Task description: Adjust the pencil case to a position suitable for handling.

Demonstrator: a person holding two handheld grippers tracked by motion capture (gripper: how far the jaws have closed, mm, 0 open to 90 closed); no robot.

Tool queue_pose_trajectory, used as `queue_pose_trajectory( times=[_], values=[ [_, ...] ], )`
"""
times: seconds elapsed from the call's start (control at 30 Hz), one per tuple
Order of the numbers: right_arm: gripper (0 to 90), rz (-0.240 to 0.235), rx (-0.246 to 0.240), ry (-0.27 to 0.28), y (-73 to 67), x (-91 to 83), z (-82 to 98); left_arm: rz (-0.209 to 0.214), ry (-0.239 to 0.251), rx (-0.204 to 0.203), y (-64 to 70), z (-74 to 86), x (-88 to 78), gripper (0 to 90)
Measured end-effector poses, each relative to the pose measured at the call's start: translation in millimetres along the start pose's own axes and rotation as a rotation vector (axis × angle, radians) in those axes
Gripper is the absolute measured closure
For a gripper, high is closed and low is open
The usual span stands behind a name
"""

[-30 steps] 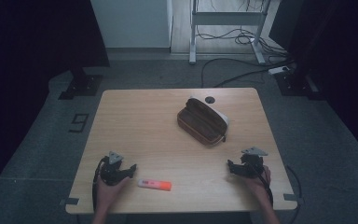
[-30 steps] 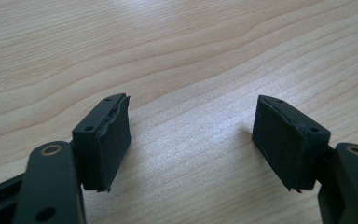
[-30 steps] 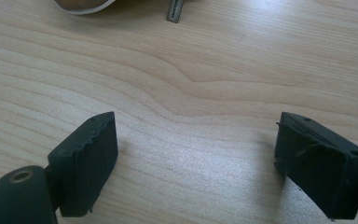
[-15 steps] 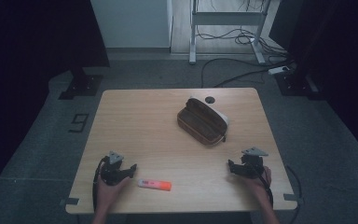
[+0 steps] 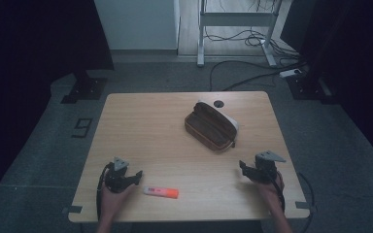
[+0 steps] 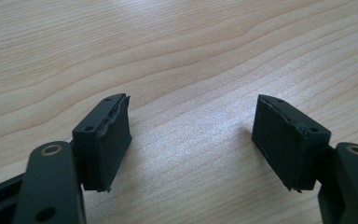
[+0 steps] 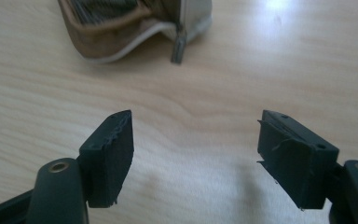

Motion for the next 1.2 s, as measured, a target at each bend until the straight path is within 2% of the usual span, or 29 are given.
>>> queue_pose_trajectory(
  times=[0.27, 0.63, 1.2],
  values=[
    [27.0, -0.014, -0.022, 0.032, -2.7, 1.4, -15.7, 0.000, 0.000, 0.000, 0.0, 0.0, 0.0, 27.4],
    [27.1, -0.055, 0.001, 0.089, -4.5, 3.2, -48.2, 0.000, -0.001, 0.000, 0.0, 0.1, -0.1, 27.4],
    [25.3, -0.061, -0.018, 0.092, -9.6, 18.4, -87.2, 0.000, 0.000, 0.000, -0.1, 0.0, -0.1, 27.4]
  ],
)
Point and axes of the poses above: each handheld gripper's, and its own axes: x roughly forward along the jaws, z roughly out of its underside, y roughly to its right, the point moved 7 cm from there along x, roughly forward along the jaws, and after that the axes turned 10 degrees about -x, right-handed, at the moved point
